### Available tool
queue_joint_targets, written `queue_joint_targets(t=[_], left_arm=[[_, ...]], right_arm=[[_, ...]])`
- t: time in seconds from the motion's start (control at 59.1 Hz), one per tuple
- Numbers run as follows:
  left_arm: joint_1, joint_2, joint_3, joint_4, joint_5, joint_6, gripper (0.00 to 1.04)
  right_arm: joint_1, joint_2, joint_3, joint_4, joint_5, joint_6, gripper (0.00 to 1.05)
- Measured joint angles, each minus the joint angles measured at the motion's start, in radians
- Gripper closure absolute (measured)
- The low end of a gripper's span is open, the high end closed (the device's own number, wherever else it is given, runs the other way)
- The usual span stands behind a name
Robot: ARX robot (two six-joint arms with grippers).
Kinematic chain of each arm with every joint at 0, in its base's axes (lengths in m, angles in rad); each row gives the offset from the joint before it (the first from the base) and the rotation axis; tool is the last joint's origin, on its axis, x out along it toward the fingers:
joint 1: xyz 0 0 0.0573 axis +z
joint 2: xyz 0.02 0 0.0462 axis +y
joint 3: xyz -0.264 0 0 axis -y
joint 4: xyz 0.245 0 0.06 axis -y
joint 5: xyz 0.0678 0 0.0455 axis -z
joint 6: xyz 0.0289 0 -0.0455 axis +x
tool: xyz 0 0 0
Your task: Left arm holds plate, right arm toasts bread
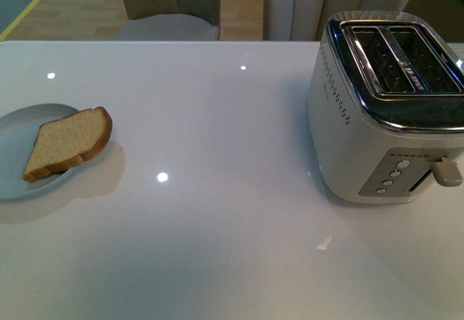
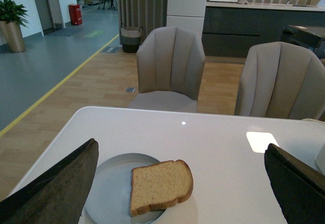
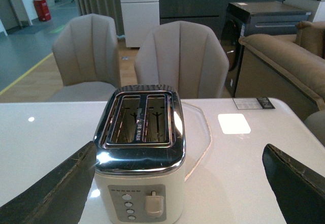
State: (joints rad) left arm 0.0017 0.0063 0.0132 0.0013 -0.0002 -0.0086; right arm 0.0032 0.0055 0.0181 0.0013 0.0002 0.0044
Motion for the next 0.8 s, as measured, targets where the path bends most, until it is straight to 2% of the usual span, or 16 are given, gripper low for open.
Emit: queue_joint_targets(t=[0.525, 0.558, 0.575, 0.609, 0.643, 0.795], left_arm=[[0.000, 0.000, 0.000, 0.000, 0.000, 0.000, 0.07], [-0.002, 0.026, 0.023, -0.071, -0.024, -0.026, 0.07], [0.001, 0.069, 0.055, -0.153, -0.026, -0.048, 0.07], [0.028, 0.147, 0.095, -0.245, 0.001, -0.085, 0.07], [0.060, 0.201, 0.106, -0.255, 0.032, -0.105, 0.07], [0.159, 0.400, 0.144, -0.073, 0.134, -0.129, 0.07]], right_arm=[[0.000, 0.000, 0.000, 0.000, 0.000, 0.000, 0.09], [0.000, 0.000, 0.000, 0.000, 0.000, 0.000, 0.09], [0.000, 0.000, 0.000, 0.000, 0.000, 0.000, 0.09], [0.000, 0.000, 0.000, 0.000, 0.000, 0.000, 0.09], [0.000, 0.000, 0.000, 0.000, 0.000, 0.000, 0.09], [0.000, 0.000, 0.000, 0.000, 0.000, 0.000, 0.09]])
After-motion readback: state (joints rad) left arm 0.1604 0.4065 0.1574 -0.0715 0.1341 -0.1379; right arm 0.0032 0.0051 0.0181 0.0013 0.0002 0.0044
